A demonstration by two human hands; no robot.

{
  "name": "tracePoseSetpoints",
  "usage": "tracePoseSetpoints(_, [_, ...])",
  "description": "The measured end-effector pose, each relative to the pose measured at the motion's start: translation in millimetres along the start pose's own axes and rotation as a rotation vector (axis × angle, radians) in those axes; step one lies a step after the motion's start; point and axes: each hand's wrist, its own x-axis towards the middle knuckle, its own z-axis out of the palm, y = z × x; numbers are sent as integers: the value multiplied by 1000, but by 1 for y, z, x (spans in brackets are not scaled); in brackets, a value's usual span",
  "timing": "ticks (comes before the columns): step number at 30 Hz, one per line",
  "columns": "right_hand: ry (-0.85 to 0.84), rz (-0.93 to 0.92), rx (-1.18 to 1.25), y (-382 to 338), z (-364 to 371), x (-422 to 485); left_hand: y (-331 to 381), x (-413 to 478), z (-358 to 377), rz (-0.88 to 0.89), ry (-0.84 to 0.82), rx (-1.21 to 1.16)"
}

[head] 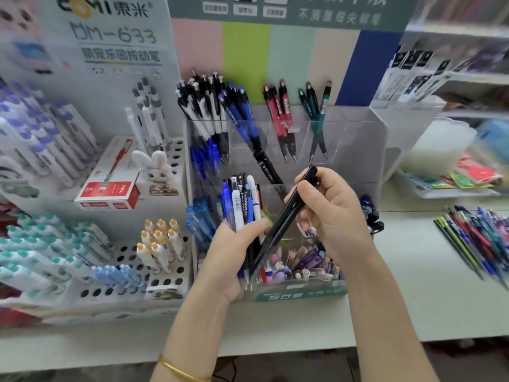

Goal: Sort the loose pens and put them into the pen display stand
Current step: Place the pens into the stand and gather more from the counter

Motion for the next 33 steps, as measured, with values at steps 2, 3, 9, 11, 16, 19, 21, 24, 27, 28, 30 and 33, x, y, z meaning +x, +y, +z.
tracePoseSetpoints(2, [104, -41, 31, -5, -8, 6, 1, 2, -5, 33, 29, 37])
tracePoseSetpoints(3, [185, -75, 49, -9, -13, 11, 0, 4, -7, 56, 42, 68])
tracePoseSetpoints(9, [601, -525, -353, -25, -18, 38, -2, 2, -9, 115, -107, 118])
tracePoseSetpoints(11, [551, -631, -574, -22, -11, 44, -4, 1, -5, 114, -180, 71])
tracePoseSetpoints(16, [208, -488, -941, -5, 0, 57, -14, 5, -6, 99, -341, 12])
tracePoseSetpoints(19, [69, -353, -1066, 4, 0, 58, -17, 7, -8, 128, -440, 34])
tracePoseSetpoints(21, [31, -272, -1075, 3, 0, 58, -17, 9, -7, 147, -480, 29])
tracePoseSetpoints(24, [25, -163, -963, -4, -3, 57, -17, 11, -6, 152, -514, 2])
tracePoseSetpoints(27, [192, -297, -836, -19, -6, 43, -18, 12, -8, 123, -537, -17])
tracePoseSetpoints(28, [210, -324, -790, -26, -7, 36, -18, 12, -9, 115, -540, -18])
tracePoseSetpoints(30, [51, -195, -678, -38, -7, 26, -18, 12, -9, 104, -537, -7])
tracePoseSetpoints(33, [-307, 46, -660, -39, -9, 23, -16, 12, -5, 106, -521, 37])
